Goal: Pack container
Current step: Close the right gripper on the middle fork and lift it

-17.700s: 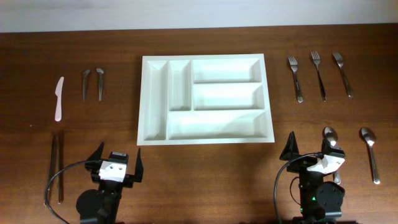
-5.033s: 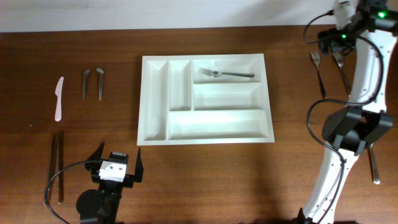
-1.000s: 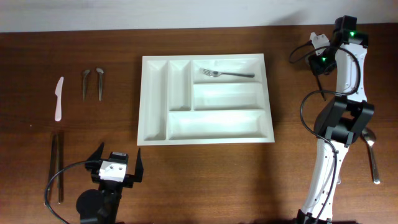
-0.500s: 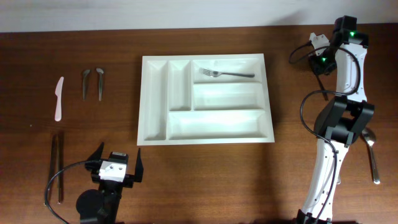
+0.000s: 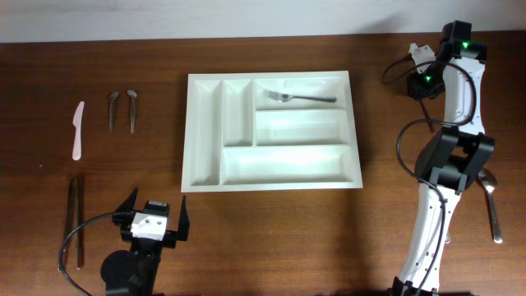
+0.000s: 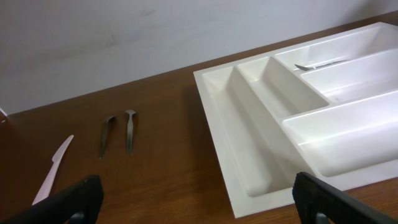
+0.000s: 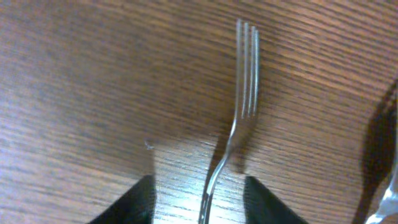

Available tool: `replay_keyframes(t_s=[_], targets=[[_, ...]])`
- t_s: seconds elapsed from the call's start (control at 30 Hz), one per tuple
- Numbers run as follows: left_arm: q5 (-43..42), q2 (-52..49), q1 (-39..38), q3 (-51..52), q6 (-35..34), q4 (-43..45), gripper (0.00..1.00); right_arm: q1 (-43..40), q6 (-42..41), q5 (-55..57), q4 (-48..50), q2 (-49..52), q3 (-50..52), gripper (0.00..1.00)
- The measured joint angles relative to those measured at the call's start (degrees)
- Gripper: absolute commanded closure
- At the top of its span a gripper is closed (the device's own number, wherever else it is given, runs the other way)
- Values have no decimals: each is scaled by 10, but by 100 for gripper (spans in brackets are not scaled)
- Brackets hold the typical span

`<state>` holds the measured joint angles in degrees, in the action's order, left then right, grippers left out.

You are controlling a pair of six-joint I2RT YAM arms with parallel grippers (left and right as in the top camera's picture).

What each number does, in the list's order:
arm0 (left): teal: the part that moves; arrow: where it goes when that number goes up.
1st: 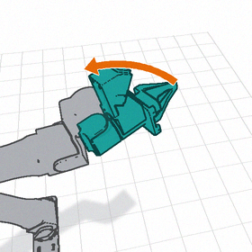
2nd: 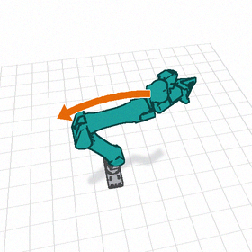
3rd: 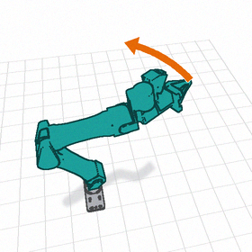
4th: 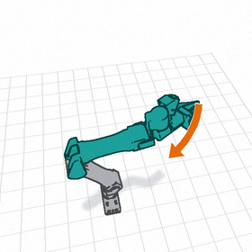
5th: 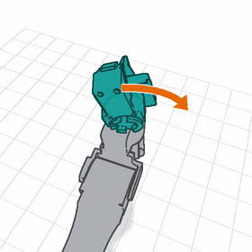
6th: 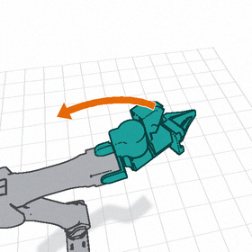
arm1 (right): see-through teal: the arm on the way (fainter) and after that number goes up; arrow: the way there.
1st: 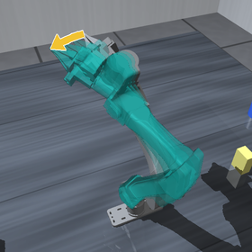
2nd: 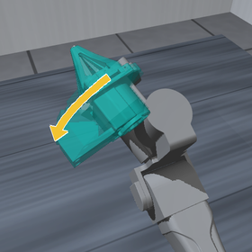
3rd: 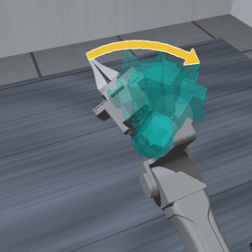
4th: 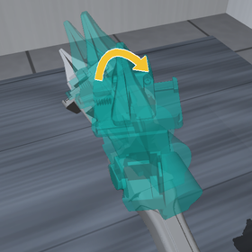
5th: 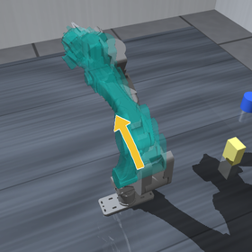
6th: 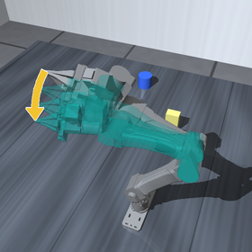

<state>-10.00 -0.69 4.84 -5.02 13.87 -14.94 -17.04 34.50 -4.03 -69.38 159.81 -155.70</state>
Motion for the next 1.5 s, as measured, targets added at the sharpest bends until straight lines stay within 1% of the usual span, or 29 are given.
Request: replay_keyframes(t_s=[0.37, 0.57, 0.73, 0.87, 0.97, 1.07, 1.5], targets=[[0, 0, 0, 0, 0, 0, 1, 0, 0, 1, 33, 6, 0, 49], [0, 0, 0, 0, 0, 0, 1, 0, -13, -1, 46, 7, 9, 57], [0, 0, 0, 0, 0, 0, 1, 0, -18, -7, 49, 5, 15, 67], [0, 0, 0, 0, 0, 0, 1, 1, -19, -11, 50, 4, 18, 80], [0, 0, 0, 0, 0, 0, 1, 2, -23, -12, 50, 4, 19, 85], [0, 0, 0, 0, 0, 0, 1, 2, -22, -12, 50, 4, 19, 96], [0, 0, 0, 0, 0, 0, 1, 3, -26, -7, 55, 4, 20, 96]])
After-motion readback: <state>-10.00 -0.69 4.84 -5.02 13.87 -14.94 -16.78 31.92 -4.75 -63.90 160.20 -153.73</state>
